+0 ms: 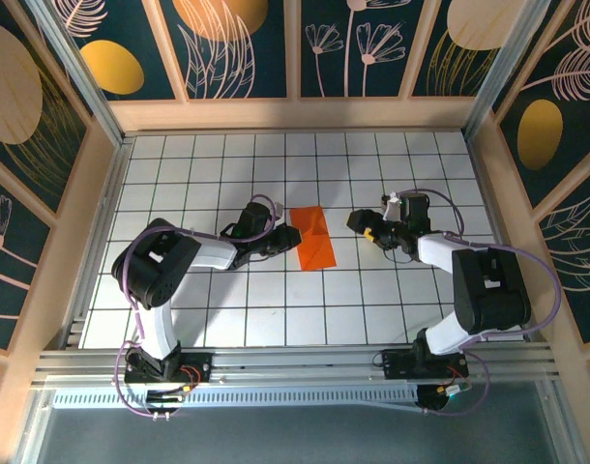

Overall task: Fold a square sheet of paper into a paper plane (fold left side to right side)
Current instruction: Turn over the paper at the center of the table.

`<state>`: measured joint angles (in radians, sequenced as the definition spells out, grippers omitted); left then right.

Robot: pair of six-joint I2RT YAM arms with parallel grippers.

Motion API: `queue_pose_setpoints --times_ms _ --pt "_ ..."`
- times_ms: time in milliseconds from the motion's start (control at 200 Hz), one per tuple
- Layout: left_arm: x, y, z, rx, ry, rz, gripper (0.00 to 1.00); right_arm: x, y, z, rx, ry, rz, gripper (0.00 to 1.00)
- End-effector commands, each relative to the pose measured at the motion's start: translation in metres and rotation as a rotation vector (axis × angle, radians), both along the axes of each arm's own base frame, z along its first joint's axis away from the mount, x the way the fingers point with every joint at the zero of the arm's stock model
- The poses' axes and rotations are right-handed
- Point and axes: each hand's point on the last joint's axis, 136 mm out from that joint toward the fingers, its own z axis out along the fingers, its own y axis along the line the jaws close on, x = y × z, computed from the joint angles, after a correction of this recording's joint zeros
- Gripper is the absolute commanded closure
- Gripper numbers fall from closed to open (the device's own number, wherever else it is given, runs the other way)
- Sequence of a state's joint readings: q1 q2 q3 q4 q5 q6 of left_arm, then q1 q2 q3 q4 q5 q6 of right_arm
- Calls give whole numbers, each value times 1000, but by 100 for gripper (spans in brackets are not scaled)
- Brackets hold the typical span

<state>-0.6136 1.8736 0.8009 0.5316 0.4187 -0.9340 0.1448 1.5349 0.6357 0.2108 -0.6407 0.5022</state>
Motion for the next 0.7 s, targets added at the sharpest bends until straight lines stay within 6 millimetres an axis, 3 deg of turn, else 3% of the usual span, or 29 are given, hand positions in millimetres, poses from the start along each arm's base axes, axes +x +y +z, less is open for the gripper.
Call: queue_pose_setpoints --times_ms 0,265,465,696 --pt "5 -4 17 -33 -63 -1 90 7 8 11 25 -46 46 16" --pt "2 15 42 -89 -134 104 97 1 41 17 66 -71 156 22" --pt "-3 21 41 -109 -126 129 98 1 77 18 90 -89 222 23" --pt "-6 23 38 -104 -122 130 98 12 97 7 106 -66 222 22"
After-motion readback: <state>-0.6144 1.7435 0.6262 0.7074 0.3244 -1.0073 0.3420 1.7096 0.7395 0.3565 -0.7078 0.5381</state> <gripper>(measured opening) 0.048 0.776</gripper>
